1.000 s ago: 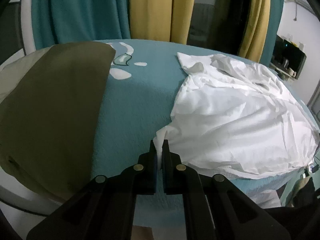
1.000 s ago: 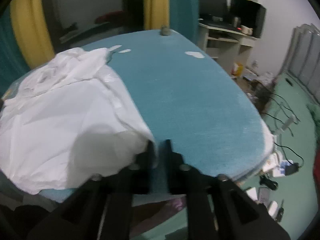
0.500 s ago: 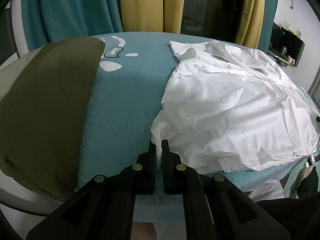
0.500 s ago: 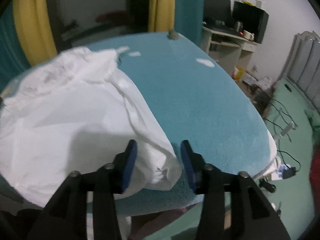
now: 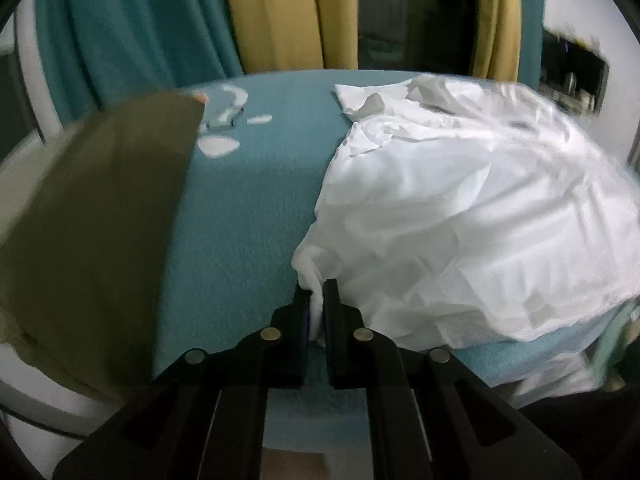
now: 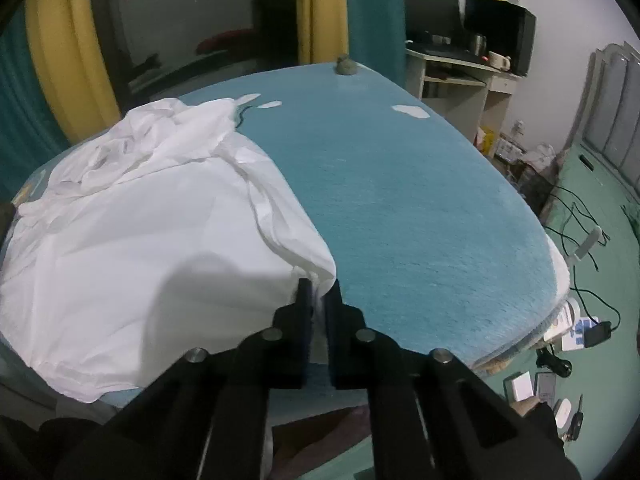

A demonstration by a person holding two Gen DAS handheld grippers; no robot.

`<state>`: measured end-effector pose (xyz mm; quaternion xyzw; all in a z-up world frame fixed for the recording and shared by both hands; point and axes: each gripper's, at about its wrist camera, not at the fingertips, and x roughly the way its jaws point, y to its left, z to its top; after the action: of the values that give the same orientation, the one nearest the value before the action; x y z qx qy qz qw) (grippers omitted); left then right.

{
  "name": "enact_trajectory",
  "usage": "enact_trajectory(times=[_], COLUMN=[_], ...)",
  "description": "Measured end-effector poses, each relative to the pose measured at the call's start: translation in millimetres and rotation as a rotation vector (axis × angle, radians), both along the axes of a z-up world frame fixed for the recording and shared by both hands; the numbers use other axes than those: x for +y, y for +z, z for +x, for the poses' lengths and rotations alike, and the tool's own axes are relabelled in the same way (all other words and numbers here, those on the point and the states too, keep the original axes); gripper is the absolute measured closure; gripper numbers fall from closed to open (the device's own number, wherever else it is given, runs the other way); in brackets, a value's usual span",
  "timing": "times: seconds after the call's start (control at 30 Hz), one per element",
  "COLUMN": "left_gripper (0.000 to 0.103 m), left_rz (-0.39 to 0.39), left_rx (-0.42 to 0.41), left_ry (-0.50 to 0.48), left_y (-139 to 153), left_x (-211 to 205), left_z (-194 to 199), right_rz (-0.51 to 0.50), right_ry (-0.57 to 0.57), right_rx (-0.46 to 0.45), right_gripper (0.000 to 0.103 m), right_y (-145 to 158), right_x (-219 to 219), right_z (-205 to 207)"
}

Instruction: Fold large clothes

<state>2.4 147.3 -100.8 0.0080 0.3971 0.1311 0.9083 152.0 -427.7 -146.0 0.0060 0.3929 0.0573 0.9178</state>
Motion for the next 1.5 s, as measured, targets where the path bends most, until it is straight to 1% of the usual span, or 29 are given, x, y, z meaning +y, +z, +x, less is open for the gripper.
enact_trajectory(times=[0.03,0.07,0.13,0.23,0.33,0.47,0.57,0.7,0.77,0.87,1.0,1.23,1.37,1.47,1.5], left_gripper=[0.097,0.098,0.098,0.098,0.098,0.099,0.098,0.098,0.098,0.098,0.098,0.098,0.098,0.098,0.098], left_rz=[0.051,0.070,0.061,0.039,-0.049,-0.140,-0.194,-0.231,-0.239,-0.213,-0.184,-0.180,-0.211,-0.302,-0.320], left_rx=[-0.002,-0.015,-0.063,-0.134,-0.183,-0.244,-0.282,-0.329,-0.347,-0.367,-0.397,-0.411,-0.426,-0.429,-0.431], left_ry=[-0.026,-0.049,-0.070,-0.053,-0.030,-0.008,0.002,0.012,0.011,0.012,0.014,0.020,0.016,0.027,0.029], left_y=[0.3,2.8,14.9,35.3,51.0,66.5,76.6,87.9,92.6,98.9,108.5,115.9,117.1,113.0,112.6], left_x=[-8.0,-13.0,-17.2,-12.4,-1.8,10.1,18.3,26.2,31.2,35.4,43.0,59.2,69.6,83.5,86.6], left_z=[-0.3,-1.4,-4.3,-6.5,-6.3,-4.4,0.3,9.1,17.5,31.3,53.2,98.5,127.8,156.6,165.6], right_rz=[-0.003,-0.003,-0.014,-0.034,-0.043,-0.043,-0.051,-0.062,-0.050,-0.008,0.011,0.059,0.061,0.074,0.075], right_ry=[0.003,0.008,0.015,0.014,0.011,0.018,0.023,0.030,0.041,0.049,0.037,0.045,0.064,0.068,0.069], right_rx=[-0.004,-0.014,-0.035,-0.078,-0.131,-0.182,-0.210,-0.243,-0.260,-0.271,-0.283,-0.277,-0.258,-0.242,-0.238], right_gripper=[0.098,0.098,0.098,0.098,0.098,0.098,0.098,0.098,0.098,0.098,0.098,0.098,0.098,0.098,0.098], right_y=[1.2,4.3,12.3,27.6,45.5,64.6,75.0,88.0,93.8,98.7,103.8,111.5,110.1,108.0,107.8], right_x=[1.2,3.9,9.6,16.6,20.0,27.5,33.4,37.7,37.8,34.7,31.8,28.7,35.1,37.8,38.4], right_z=[-0.4,-1.5,-3.0,-3.3,-3.0,3.2,12.4,28.7,37.9,60.1,89.0,140.2,167.5,188.5,194.7])
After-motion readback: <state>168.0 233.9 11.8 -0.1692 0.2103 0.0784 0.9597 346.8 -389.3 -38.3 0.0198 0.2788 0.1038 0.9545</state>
